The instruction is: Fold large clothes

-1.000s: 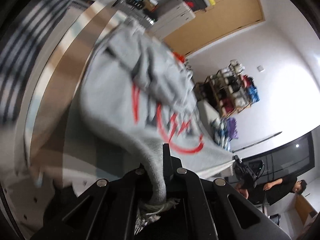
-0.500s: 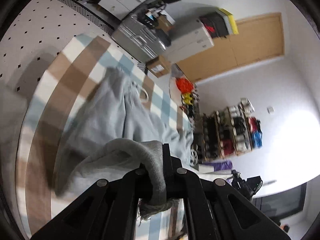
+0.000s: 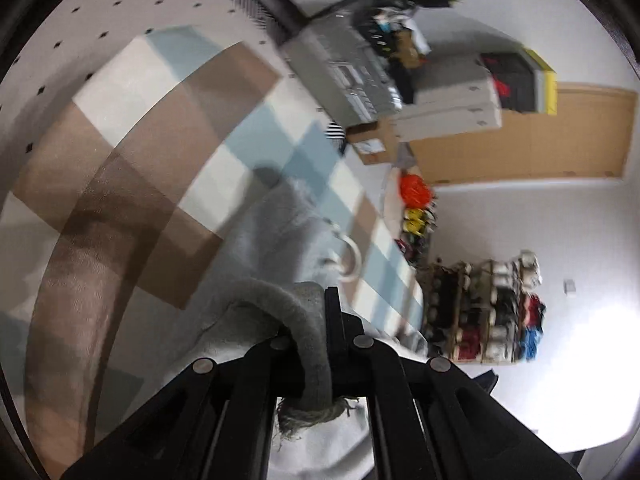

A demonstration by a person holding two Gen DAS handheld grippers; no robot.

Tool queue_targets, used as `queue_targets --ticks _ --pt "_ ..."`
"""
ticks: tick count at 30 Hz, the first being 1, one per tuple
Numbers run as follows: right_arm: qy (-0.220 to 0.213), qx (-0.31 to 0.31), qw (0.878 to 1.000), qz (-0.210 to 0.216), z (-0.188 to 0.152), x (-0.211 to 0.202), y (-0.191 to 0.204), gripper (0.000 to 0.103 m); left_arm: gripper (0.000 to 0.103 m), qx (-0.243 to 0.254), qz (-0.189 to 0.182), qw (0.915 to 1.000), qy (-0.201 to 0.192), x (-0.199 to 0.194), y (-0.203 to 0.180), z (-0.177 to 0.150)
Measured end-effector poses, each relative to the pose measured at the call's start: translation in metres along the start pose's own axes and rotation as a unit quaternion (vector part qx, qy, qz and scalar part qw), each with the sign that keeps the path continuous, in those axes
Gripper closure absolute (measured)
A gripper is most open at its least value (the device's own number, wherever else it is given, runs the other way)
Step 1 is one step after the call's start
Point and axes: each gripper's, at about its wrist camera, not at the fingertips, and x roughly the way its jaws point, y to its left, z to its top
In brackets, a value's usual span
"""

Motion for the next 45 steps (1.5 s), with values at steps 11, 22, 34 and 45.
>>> queue_targets --ticks 11,22,34,45 --pt "-0.07 -0.02 0.997 -0.006 -0.003 -0.051 -0.015 0.009 0.066 0.027 0.036 0.999 0.004 -0.027 -0.01 -0.013" --pt "0.008 -0.129 0.989 0.072 -0.169 -0.106 0.001 0.006 0.022 0.11 0.077 0.9909 -0.018 -0.089 -0.015 -0.103" --pt "0.081 0.05 0.971 0.22 -0.268 -0.072 -0.076 0.0 0.022 0.005 -0.008 1.0 -0.003 -0.077 0.087 -0.19" --pt "0.096 0.115 0.979 0.139 -0.242 -0.042 -0.057 0.0 0.019 -0.002 -0.002 0.9996 -0.028 -0.069 0.094 -0.19"
